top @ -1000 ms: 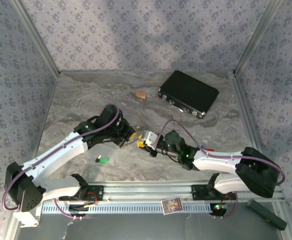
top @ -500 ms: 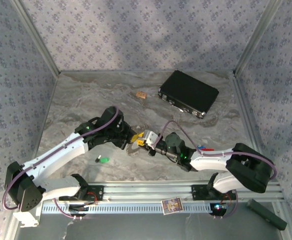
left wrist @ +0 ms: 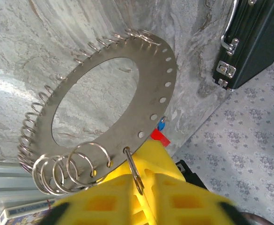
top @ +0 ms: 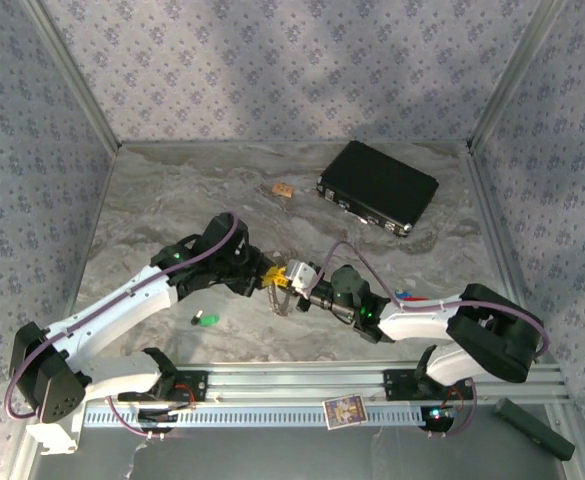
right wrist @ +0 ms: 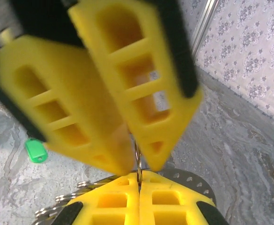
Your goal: Put the keys on the keyring
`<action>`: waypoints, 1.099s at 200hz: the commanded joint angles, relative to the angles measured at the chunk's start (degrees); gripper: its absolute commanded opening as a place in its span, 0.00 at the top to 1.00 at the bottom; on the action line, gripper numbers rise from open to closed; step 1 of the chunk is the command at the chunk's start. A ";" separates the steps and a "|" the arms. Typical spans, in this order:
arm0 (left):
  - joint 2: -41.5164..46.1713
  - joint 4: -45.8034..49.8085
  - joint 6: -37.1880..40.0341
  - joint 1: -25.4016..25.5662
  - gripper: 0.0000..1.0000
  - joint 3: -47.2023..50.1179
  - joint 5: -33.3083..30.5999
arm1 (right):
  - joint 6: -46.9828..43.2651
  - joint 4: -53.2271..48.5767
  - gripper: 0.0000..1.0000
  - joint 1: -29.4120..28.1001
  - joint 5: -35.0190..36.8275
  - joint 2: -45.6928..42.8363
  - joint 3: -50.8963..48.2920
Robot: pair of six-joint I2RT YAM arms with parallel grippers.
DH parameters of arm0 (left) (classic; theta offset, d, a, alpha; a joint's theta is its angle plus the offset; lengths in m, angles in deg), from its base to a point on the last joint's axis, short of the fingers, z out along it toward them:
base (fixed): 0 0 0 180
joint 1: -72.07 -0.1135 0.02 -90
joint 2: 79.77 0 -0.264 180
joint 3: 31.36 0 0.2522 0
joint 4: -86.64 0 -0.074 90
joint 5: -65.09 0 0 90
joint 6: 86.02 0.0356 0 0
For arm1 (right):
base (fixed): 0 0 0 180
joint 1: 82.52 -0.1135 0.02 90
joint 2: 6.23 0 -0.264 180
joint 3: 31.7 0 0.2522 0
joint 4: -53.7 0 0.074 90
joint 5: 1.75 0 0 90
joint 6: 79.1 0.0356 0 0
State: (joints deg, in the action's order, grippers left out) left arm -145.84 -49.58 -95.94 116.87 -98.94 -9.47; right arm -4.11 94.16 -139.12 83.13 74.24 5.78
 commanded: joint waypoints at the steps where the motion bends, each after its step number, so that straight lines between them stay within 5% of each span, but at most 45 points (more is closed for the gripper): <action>1: 2.31 -0.43 -2.59 0.42 0.49 1.28 -3.54 | -0.24 0.39 1.00 0.39 -0.62 -0.64 1.24; 22: 6.24 -0.07 2.01 -0.26 0.34 2.82 -12.25 | -0.85 -3.33 1.00 0.53 -1.07 -1.93 1.50; 36: 9.28 -1.36 9.31 -1.37 0.32 3.70 -18.32 | -0.99 -5.88 1.00 0.81 -1.56 -2.90 1.50; 64: 15.24 -7.35 38.30 -2.44 0.35 5.39 -30.18 | -0.81 -11.18 1.00 1.65 -3.37 -5.05 1.64; 89: 18.99 -15.22 68.53 -2.44 0.39 9.44 -32.94 | -0.73 -16.31 1.00 2.63 -5.58 -7.09 2.12; 123: 19.85 -21.71 106.01 -2.43 0.43 15.54 -17.69 | -1.02 -22.47 1.00 4.65 -9.15 -9.98 3.19; 149: 19.30 -18.82 126.90 -2.26 0.43 16.97 -6.67 | -2.80 -28.82 1.00 5.88 -11.22 -12.62 4.92; 182: 18.02 -19.04 138.63 -2.26 0.49 16.78 -2.45 | -5.73 -37.54 1.00 7.07 -12.95 -15.58 7.64; 220: 12.52 -18.55 141.00 -2.26 0.57 14.92 5.67 | -7.69 -44.40 1.00 7.56 -13.84 -17.47 10.27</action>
State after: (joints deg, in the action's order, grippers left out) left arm -130.36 -67.44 37.85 114.46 -81.61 -12.18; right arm -9.37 55.91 -131.95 71.45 58.61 12.89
